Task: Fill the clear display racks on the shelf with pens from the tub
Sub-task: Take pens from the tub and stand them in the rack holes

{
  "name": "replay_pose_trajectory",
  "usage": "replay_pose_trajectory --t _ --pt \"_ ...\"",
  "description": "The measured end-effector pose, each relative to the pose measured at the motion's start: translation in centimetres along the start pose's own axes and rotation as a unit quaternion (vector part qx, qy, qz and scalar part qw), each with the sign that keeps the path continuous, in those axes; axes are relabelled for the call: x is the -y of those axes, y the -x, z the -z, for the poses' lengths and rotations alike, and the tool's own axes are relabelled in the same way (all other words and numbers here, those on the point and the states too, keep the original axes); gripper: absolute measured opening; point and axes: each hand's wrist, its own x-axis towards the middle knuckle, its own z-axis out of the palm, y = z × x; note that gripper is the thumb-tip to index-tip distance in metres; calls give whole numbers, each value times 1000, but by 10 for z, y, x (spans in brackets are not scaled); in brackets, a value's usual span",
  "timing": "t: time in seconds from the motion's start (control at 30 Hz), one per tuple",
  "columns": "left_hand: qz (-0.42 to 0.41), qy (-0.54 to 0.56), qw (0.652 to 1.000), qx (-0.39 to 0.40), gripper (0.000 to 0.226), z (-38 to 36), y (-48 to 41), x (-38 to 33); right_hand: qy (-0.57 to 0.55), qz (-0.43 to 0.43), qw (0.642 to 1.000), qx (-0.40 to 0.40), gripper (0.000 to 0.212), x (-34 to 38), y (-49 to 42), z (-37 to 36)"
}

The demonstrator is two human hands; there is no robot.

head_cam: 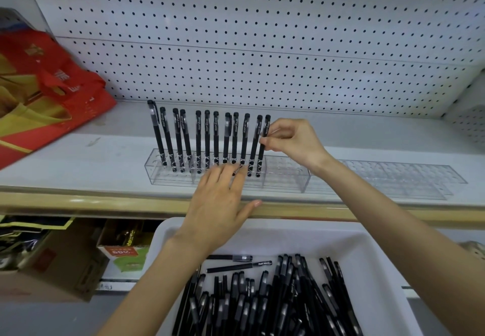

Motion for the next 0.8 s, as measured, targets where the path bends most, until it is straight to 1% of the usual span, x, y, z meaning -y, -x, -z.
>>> replay_pose_trajectory --t 0.33,0.43,0.53,0.6,0.7,0.8 --pt "-12 4 1000 23 71 9 -1 0 26 -12 1000 7 14 -3 0 5" --pt "-11 9 999 43 75 16 -3 -2 61 -6 998 1 14 -5 4 7" --pt "-9 -10 999 50 75 21 -4 -5 113 2 994 -10 16 -8 11 8" --pt "-9 -16 999 48 71 25 -4 -7 183 16 983 -12 23 -7 18 12" --pt "-11 -7 999 40 64 31 -1 -13 316 58 947 -3 32 -1 36 20" --pt "-13 5 999 36 62 39 6 -19 388 86 917 11 40 6 57 28"
